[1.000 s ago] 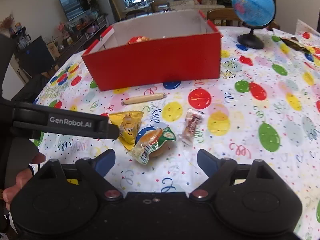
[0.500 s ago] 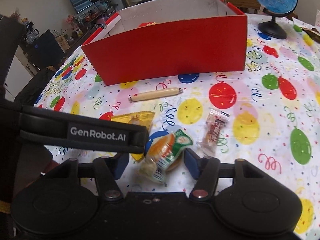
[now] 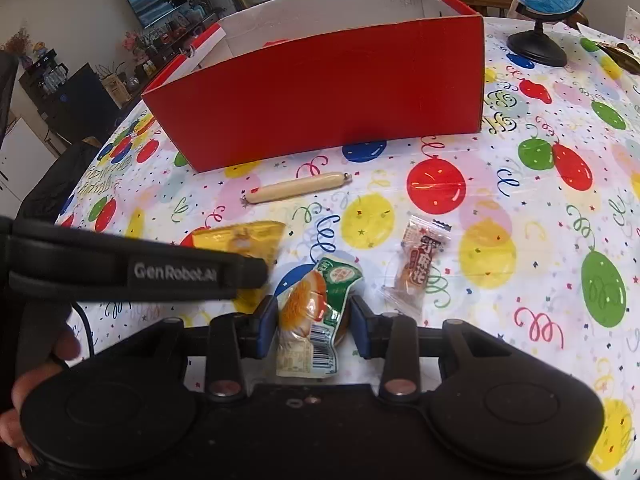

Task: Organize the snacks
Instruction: 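Grasp the yellow M&M bag with left gripper while right gripper grasps green bread packet, then carry the M&M bag and bread packet over the red box and lower them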

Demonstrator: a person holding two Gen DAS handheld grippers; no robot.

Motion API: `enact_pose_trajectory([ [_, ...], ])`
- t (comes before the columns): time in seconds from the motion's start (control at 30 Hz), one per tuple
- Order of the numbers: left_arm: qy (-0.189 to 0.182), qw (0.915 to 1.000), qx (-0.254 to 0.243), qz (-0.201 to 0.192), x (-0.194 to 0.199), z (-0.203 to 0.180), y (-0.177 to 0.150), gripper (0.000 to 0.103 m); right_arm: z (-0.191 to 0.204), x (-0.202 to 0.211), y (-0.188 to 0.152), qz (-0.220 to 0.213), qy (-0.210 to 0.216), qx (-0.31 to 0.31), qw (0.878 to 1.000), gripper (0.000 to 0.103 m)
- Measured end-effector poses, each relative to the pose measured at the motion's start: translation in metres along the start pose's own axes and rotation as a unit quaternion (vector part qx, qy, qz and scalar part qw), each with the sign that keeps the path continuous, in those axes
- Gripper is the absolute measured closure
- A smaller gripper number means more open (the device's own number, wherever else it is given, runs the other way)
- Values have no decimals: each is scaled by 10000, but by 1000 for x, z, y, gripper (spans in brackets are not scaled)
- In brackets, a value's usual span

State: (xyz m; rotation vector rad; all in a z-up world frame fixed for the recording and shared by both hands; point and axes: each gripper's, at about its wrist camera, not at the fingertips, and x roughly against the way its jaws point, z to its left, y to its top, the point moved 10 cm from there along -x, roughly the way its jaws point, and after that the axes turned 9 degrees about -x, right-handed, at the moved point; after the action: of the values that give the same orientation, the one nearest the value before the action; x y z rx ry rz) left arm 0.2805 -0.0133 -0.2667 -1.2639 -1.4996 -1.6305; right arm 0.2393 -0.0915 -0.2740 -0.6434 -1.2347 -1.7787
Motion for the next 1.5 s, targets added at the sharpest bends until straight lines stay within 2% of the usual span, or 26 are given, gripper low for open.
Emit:
enact_pose_trajectory([
  [0.1, 38, 10000, 59, -7, 3, 5, -1, 75, 0, 3, -3, -17, -17, -8, 10000, 67],
  [0.53, 299, 9987, 398, -105, 39, 34, -15, 76, 1, 35, -6, -341, -187, -166, 9991, 66],
  [0.8, 269, 9974, 534, -405, 78, 41, -16, 76, 12, 66, 1, -701, -140, -245, 9971, 66],
  [1.2, 141, 9950, 418, -897, 134, 29, 1, 76, 33, 116, 25, -1259, -17, -84, 9920, 66],
  [1.5, 77, 9914, 381, -1251, 163, 24, 28, 76, 44, 141, 54, -1596, 15, 159, 9871, 66],
])
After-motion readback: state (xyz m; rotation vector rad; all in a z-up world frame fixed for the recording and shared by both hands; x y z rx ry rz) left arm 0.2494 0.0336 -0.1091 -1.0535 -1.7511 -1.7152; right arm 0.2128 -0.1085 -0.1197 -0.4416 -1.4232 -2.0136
